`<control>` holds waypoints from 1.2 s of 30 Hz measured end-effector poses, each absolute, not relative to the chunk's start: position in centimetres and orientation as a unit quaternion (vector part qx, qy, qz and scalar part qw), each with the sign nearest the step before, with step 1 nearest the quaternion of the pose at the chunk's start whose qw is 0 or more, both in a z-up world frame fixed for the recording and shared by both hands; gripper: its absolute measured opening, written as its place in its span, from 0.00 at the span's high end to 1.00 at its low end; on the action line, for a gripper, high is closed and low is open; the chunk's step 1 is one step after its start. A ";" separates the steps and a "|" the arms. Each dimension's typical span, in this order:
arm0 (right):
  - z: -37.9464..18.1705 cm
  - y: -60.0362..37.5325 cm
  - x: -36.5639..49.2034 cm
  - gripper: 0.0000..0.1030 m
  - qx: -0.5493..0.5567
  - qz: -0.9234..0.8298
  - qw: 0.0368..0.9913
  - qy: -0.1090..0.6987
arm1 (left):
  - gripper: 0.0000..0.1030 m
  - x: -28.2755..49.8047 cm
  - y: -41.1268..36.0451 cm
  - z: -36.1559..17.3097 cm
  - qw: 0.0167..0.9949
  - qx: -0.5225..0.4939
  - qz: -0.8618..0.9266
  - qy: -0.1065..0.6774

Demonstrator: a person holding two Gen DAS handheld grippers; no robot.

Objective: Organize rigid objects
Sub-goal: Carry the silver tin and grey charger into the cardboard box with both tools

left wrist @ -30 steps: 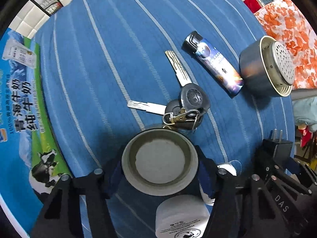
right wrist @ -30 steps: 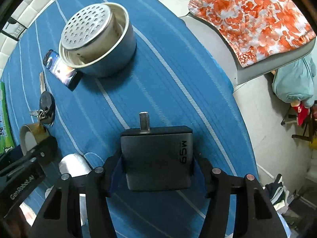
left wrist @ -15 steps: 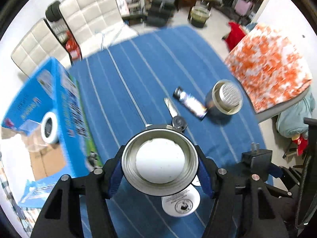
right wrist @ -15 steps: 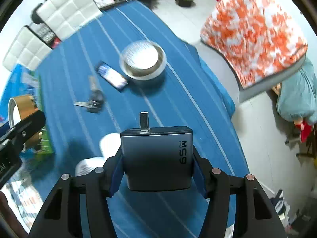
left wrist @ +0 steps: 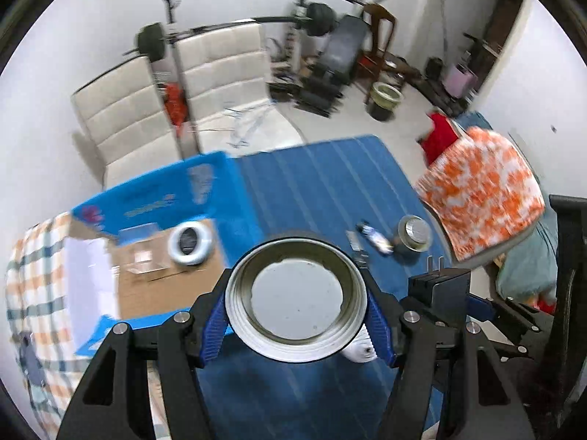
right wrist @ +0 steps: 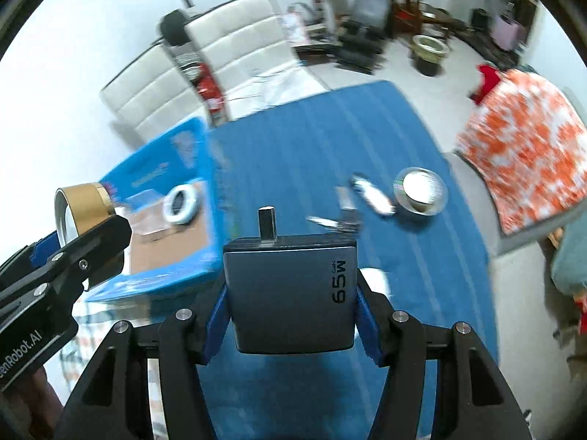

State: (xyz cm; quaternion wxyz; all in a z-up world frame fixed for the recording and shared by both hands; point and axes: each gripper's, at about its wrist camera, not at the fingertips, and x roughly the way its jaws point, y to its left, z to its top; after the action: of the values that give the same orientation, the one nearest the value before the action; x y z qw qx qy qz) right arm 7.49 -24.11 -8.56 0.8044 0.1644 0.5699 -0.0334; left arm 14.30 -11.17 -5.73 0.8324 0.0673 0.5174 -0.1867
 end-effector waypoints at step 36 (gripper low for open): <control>-29.6 -5.1 27.0 0.40 0.042 -0.024 0.680 0.731 | 0.40 34.0 11.0 -26.1 0.718 0.032 -0.037 0.694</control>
State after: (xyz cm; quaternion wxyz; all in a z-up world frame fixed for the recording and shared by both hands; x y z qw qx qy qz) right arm 26.97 -5.15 -29.63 0.6803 0.0420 0.7314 -0.0240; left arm 33.97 11.03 -26.15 0.7184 0.0321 0.6940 -0.0367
